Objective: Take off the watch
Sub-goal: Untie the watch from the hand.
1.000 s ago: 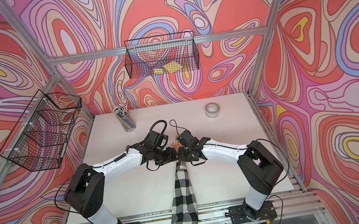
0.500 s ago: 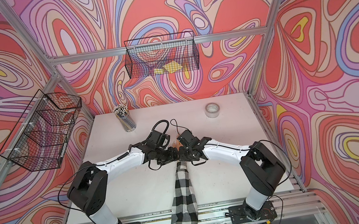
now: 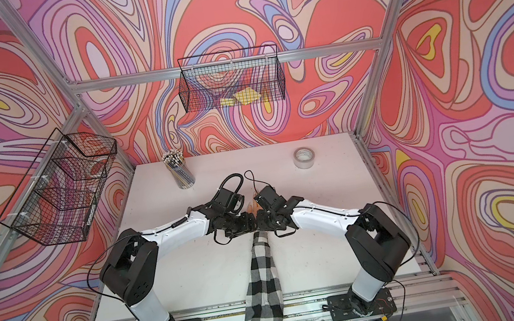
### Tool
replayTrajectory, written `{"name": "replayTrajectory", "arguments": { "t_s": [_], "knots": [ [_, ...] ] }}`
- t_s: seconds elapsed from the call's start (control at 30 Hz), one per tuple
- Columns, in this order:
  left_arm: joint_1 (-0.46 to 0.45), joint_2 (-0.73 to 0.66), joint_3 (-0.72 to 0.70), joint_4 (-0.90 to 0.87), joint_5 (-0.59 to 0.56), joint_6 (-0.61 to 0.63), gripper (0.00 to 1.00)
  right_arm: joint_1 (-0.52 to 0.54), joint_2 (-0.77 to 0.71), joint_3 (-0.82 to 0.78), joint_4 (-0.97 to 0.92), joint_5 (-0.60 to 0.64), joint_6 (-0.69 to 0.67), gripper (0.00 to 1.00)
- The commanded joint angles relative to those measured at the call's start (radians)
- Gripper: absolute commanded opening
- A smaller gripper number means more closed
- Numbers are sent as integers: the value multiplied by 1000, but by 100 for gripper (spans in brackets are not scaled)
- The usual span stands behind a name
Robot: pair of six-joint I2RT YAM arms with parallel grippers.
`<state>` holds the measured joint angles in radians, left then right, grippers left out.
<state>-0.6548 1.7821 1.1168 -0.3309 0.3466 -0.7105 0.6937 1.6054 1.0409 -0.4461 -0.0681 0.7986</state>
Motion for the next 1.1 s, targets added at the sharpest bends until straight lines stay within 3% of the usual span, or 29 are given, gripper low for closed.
{"name": "replayTrajectory", "arguments": {
  "t_s": [0.0,0.27,0.63,1.07],
  "knots": [
    [-3,-1,-18,-13,-18,5,69,-23,-100,-8,-8,-3,5,19],
    [-3,-12,-27,-10,-19,13,69,-79,-241,-148,76,-68,70,29],
    [-4,-26,-37,-7,-23,11,69,-80,-167,-315,410,-202,219,30],
    [-3,-65,-53,-13,-31,11,70,-79,-57,-303,499,-250,252,26]
  ]
}}
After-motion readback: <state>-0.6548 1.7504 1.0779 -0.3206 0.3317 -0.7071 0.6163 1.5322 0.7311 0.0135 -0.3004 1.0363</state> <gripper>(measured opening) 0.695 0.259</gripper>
